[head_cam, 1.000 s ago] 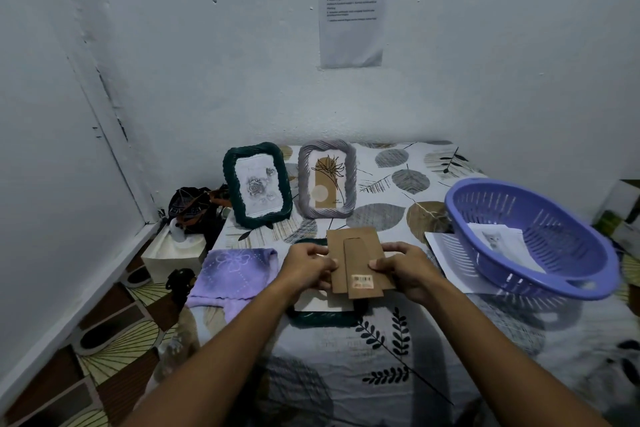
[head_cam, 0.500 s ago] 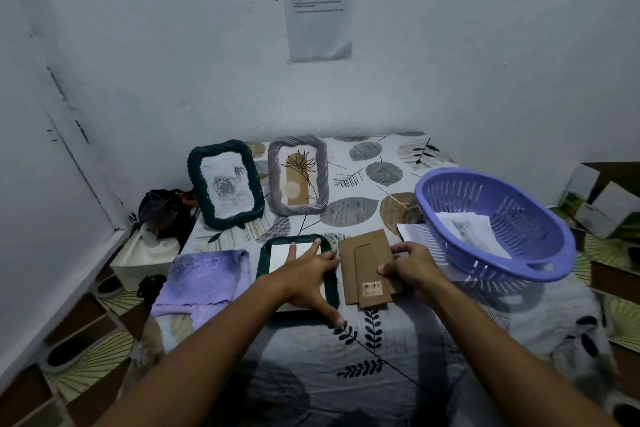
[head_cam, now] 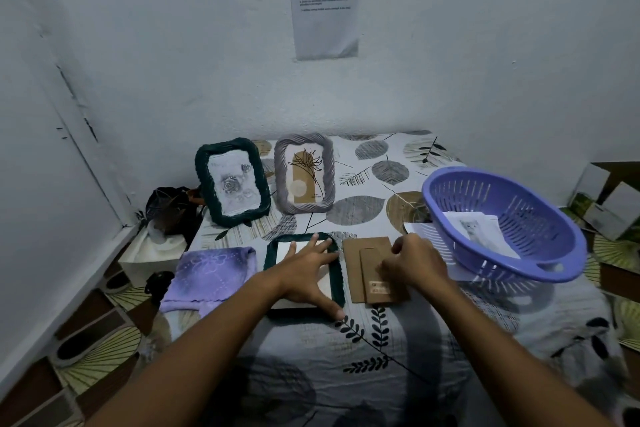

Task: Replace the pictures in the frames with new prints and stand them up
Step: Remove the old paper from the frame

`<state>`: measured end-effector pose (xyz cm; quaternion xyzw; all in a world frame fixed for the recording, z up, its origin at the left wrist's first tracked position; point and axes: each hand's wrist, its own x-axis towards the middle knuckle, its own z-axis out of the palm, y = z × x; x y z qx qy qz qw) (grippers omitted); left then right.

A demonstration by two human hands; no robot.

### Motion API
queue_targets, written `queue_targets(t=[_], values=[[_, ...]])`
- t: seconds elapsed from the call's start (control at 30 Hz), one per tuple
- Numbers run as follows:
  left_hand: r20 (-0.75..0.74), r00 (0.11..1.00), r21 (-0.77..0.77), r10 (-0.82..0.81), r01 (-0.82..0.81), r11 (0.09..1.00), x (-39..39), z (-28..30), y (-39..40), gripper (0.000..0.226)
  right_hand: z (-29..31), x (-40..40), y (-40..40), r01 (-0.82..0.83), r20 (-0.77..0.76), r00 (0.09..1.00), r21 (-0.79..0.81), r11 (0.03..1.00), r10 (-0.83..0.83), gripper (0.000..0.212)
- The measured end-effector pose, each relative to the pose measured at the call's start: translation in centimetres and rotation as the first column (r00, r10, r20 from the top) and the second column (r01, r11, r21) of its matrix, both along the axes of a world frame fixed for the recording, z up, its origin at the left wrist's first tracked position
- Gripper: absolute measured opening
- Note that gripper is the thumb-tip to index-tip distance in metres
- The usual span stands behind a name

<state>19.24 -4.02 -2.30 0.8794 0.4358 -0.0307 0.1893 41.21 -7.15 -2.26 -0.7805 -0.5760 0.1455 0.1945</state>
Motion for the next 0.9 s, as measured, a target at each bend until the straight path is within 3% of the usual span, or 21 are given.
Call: queue_targets(t=[0.1,0.17,0.23,0.3,0.37,0.47,0.63,0.77,0.9], values=[[-0.012,0.998,-0.009,0.058,-0.058,0.998,-2.7,0.1,0.1,0.118,1.2,-1.6,0.0,-0.081,-0.341,0.934,0.096,0.992,0.109,0.017],[-0.035,0.995,-0.003,0.089,-0.089,0.996,-4.9,-0.1,0.3,0.123,2.0,-3.4,-0.4,-0.180,-0.633,0.758,0.027,0.983,0.157,0.016],[-0.032,0.995,0.001,0.096,-0.096,0.995,-7.0,-0.4,0.3,0.136,2.3,-5.3,-0.6,-0.245,-0.752,0.649,-0.064,0.967,0.115,0.016],[-0.021,0.995,-0.016,0.095,-0.095,0.995,-8.4,-0.8,0.1,0.141,1.7,-6.6,-0.3,-0.214,-0.709,0.699,-0.080,0.974,0.095,0.017],[-0.012,0.994,-0.039,0.110,-0.110,0.993,-9.1,-1.0,-0.3,0.130,1.2,-7.4,0.2,-0.171,-0.618,0.780,-0.055,0.984,0.101,0.017],[0.008,0.991,-0.031,0.131,-0.131,0.991,-9.2,-1.3,-0.6,0.109,1.0,-7.8,0.8,-0.159,-0.551,0.829,-0.059,0.985,0.101,0.020],[0.019,0.991,-0.030,0.135,-0.135,0.990,-9.2,-1.6,-0.5,0.109,1.0,-7.7,1.2,-0.109,-0.611,0.790,-0.053,0.993,0.054,0.016],[0.021,0.989,-0.025,0.143,-0.143,0.989,-9.1,-1.4,-0.7,0.109,0.7,-8.1,1.4,-0.054,-0.777,0.629,-0.018,0.998,0.021,0.024],[0.029,0.987,-0.035,0.156,-0.155,0.987,-9.0,-1.1,-1.0,0.108,0.0,-9.3,2.0,-0.027,-0.711,0.703,-0.002,1.000,0.018,0.032]])
